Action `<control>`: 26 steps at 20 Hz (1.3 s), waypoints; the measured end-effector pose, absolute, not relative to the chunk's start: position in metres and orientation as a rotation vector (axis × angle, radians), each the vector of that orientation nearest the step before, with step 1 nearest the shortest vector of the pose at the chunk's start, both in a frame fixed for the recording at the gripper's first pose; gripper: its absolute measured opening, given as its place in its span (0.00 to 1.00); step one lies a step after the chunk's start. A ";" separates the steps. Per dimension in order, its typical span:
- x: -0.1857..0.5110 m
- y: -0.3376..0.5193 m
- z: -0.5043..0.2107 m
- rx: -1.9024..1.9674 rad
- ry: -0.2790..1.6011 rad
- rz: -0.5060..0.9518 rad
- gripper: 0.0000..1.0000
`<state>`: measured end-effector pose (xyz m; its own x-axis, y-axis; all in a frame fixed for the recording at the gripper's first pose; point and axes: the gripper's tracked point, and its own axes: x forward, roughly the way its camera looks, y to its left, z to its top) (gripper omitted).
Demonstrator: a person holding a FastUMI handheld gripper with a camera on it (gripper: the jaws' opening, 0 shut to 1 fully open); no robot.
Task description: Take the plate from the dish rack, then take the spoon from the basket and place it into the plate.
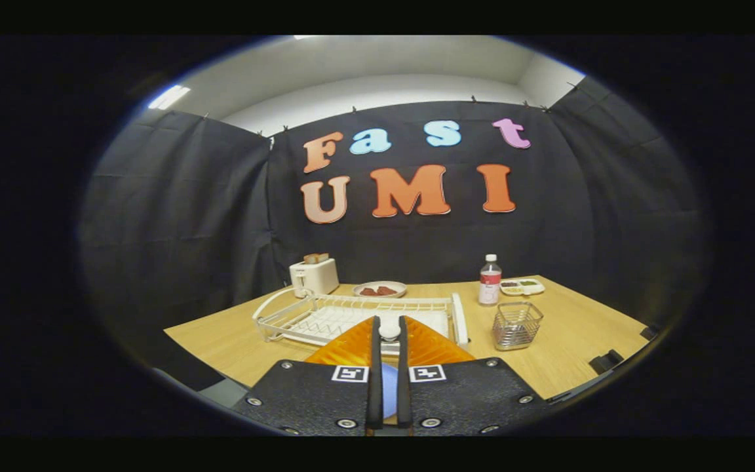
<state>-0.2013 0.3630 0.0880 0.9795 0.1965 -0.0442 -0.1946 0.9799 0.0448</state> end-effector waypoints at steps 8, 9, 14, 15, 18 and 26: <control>-0.195 0.401 0.046 0.039 0.144 0.297 0.08; -0.193 0.402 0.040 0.040 0.156 0.301 0.08; -0.191 0.409 0.026 0.021 0.186 0.315 0.08; -0.191 0.410 0.026 0.010 0.182 0.319 0.09; -0.186 0.414 0.023 -0.006 0.180 0.325 0.14; -0.173 0.397 0.021 0.003 0.196 0.267 0.61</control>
